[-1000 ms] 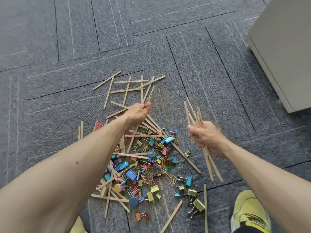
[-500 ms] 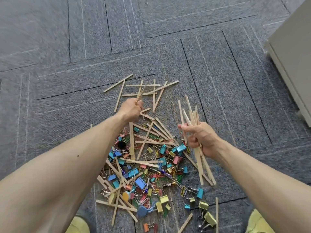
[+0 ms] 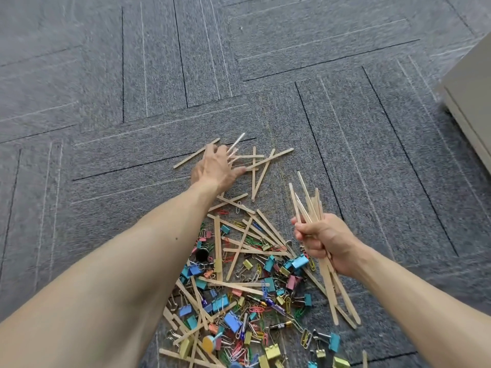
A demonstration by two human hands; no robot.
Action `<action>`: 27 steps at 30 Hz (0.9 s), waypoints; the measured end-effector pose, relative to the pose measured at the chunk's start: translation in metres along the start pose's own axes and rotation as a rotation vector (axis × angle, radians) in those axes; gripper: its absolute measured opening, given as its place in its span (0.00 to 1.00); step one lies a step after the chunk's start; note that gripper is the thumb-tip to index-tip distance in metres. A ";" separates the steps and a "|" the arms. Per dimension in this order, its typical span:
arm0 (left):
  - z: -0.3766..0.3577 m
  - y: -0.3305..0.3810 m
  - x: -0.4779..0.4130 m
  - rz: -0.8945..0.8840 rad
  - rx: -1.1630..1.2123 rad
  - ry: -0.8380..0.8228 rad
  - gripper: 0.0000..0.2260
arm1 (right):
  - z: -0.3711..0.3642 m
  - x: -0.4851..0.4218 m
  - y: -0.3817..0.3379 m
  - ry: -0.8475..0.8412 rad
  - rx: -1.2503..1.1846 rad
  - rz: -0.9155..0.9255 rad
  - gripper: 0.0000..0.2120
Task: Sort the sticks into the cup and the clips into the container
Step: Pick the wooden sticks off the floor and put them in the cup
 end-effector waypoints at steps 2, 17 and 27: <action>-0.005 0.009 -0.005 -0.070 -0.033 -0.054 0.28 | 0.001 -0.001 0.000 0.001 0.016 0.001 0.06; -0.022 0.032 -0.004 -0.015 0.101 -0.213 0.21 | 0.004 -0.004 -0.016 0.070 0.053 0.023 0.06; -0.037 0.076 0.003 -0.119 0.052 -0.213 0.16 | 0.009 -0.002 -0.013 0.096 0.061 -0.003 0.07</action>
Point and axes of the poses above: each hand's wrist, its own x-axis away from the middle knuckle, its own z-axis out of the back of the hand, y = z × x, the point moved 10 cm from there along -x, towards the middle knuckle, and after that the axes turned 6 degrees about -z, right-handed, at the moved point
